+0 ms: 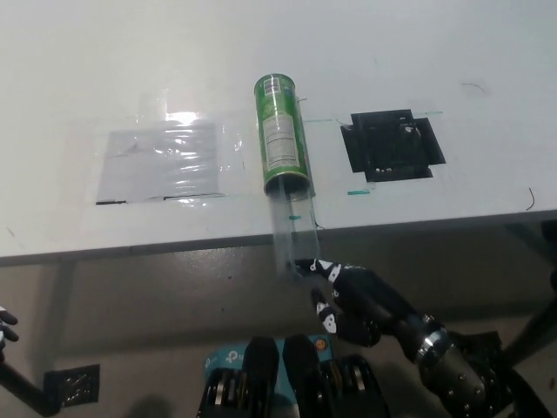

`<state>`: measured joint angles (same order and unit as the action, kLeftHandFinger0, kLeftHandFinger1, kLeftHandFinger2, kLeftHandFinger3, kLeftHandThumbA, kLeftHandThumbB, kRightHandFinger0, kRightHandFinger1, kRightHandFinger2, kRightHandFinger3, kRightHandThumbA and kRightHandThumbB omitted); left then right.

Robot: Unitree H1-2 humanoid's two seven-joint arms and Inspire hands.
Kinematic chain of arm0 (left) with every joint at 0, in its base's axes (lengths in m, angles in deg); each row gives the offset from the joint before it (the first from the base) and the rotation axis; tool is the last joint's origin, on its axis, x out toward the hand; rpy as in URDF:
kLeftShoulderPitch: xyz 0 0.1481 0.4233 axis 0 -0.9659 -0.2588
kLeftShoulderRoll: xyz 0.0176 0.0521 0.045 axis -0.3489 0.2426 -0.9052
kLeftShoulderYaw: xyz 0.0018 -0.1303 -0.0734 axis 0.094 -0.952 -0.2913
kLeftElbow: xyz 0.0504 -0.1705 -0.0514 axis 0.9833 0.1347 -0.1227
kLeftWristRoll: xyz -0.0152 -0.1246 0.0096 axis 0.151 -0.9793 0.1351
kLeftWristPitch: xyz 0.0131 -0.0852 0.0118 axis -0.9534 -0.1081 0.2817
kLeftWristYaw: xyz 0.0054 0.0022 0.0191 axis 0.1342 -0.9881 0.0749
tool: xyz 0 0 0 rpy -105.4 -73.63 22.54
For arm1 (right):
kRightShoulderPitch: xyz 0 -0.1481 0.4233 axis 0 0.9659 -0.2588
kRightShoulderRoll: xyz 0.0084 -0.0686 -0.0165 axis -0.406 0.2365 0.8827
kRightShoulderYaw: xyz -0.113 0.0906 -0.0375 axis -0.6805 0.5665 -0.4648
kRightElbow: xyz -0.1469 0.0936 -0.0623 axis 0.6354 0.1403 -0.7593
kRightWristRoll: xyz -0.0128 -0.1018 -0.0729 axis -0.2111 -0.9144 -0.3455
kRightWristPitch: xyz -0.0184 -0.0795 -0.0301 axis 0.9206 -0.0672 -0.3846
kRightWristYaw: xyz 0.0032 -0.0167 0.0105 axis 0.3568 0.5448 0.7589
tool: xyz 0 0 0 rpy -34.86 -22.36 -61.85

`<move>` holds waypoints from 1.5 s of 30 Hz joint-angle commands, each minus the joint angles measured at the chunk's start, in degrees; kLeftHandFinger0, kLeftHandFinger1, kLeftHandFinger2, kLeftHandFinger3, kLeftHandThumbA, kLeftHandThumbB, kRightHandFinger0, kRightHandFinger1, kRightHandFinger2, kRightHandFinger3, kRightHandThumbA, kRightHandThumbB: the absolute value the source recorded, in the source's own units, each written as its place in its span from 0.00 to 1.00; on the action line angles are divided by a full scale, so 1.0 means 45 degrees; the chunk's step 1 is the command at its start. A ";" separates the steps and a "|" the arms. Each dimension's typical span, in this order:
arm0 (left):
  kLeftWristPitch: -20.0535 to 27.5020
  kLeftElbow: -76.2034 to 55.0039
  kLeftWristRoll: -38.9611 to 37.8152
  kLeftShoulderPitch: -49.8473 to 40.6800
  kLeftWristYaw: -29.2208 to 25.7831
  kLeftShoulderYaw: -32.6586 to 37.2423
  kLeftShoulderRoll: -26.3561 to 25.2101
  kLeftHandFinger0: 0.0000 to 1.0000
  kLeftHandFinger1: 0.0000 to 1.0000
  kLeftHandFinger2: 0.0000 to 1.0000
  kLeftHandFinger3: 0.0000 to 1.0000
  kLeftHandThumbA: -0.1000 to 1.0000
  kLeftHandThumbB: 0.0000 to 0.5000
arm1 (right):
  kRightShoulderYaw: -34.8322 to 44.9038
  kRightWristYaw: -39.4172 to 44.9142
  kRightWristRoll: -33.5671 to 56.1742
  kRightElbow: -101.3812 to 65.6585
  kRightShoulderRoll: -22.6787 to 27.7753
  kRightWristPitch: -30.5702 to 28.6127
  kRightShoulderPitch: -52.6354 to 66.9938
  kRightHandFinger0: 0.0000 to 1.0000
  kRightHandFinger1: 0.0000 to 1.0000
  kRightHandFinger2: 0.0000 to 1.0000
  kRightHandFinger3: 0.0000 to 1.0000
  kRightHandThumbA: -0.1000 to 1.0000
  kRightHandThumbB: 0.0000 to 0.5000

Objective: The robot uses its right hand finger to pull out the chips tray kept inside a container in the middle of the desk

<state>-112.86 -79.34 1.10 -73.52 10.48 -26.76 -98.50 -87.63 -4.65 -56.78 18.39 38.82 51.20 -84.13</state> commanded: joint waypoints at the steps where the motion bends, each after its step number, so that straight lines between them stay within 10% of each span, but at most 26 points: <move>1: 0.0124 -0.0181 -0.0049 -0.0058 0.0065 -0.0133 -0.0205 0.16 0.21 0.31 0.66 0.00 0.00 | 0.0366 -0.0033 0.0047 -0.0983 -0.0012 0.0249 0.0023 0.00 0.00 1.00 1.00 0.00 0.36; 21: 0.0233 -0.0179 -0.0066 -0.0366 0.0014 -0.0238 -0.0022 0.16 0.20 0.28 0.63 0.00 0.01 | 0.2764 0.0923 0.1773 -0.5924 0.0725 0.2536 0.1003 0.00 0.00 0.98 1.00 0.00 0.45; 22: 0.0275 -0.0164 -0.0071 -0.0367 0.0040 -0.0235 -0.0030 0.16 0.20 0.28 0.63 0.00 0.01 | 0.3050 0.0846 0.1899 -0.6104 0.0787 0.2660 0.1166 0.00 0.00 0.69 1.00 0.00 0.47; 23: 0.0198 -0.0187 -0.0097 -0.0360 0.0023 -0.0257 -0.0005 0.16 0.20 0.28 0.62 0.00 0.00 | 0.3294 0.0759 0.1942 -0.6200 0.0823 0.2790 0.1312 0.00 0.03 0.73 1.00 0.00 0.47; 25: 0.0225 -0.0153 -0.0160 -0.0352 0.0069 -0.0282 -0.0002 0.16 0.20 0.28 0.61 0.00 0.01 | 0.3755 0.0529 0.2149 -0.5926 0.0978 0.2447 0.1572 0.00 0.00 0.25 1.00 0.00 0.43; 26: 0.0236 -0.0145 -0.0155 -0.0350 0.0075 -0.0284 0.0000 0.16 0.20 0.28 0.61 0.00 0.01 | 0.3801 0.0547 0.2141 -0.5920 0.0971 0.2432 0.1587 0.00 0.00 0.21 1.00 0.00 0.43; 27: 0.0260 -0.0107 -0.0099 -0.0345 0.0061 -0.0267 -0.0009 0.15 0.19 0.28 0.60 0.00 0.00 | 0.4184 0.0431 0.2583 -0.5528 0.0996 0.2272 0.1701 0.00 0.02 0.79 1.00 0.00 0.42; 28: 0.0354 -0.0058 -0.0102 -0.0365 0.0074 -0.0264 0.0010 0.15 0.20 0.28 0.60 0.00 0.00 | 0.4378 0.0471 0.2846 -0.5437 0.0967 0.2347 0.1717 0.00 0.00 0.85 1.00 0.00 0.42; 31: 0.0261 -0.0107 -0.0098 -0.0375 0.0031 -0.0270 0.0062 0.15 0.20 0.28 0.62 0.00 0.00 | 0.5315 -0.0291 0.3183 -0.4327 0.0623 0.1891 0.2260 0.28 0.31 0.57 0.82 0.00 0.52; 33: 0.0293 -0.0100 -0.0074 -0.0385 0.0032 -0.0263 0.0068 0.15 0.20 0.28 0.62 0.00 0.00 | 0.5642 -0.0511 0.3246 -0.3976 0.0377 0.1866 0.2405 0.33 0.35 0.53 0.79 0.01 0.52; 37: 0.0284 -0.0086 -0.0036 -0.0382 -0.0004 -0.0233 0.0133 0.17 0.21 0.30 0.60 0.00 0.00 | 0.6577 -0.1015 0.4077 -0.3004 -0.0327 0.1648 0.2608 0.01 0.08 0.40 0.70 0.05 0.57; 45: 0.0530 0.0029 -0.0032 -0.0436 -0.0036 -0.0248 0.0295 0.14 0.19 0.28 0.62 0.00 0.00 | 0.8328 -0.1368 0.5688 -0.1540 -0.1738 0.2977 0.2538 0.00 0.00 0.33 0.66 0.07 0.51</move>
<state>-112.46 -78.91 1.04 -75.13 10.45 -27.20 -96.61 -52.59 -8.09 -37.45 10.38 32.18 62.71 -71.63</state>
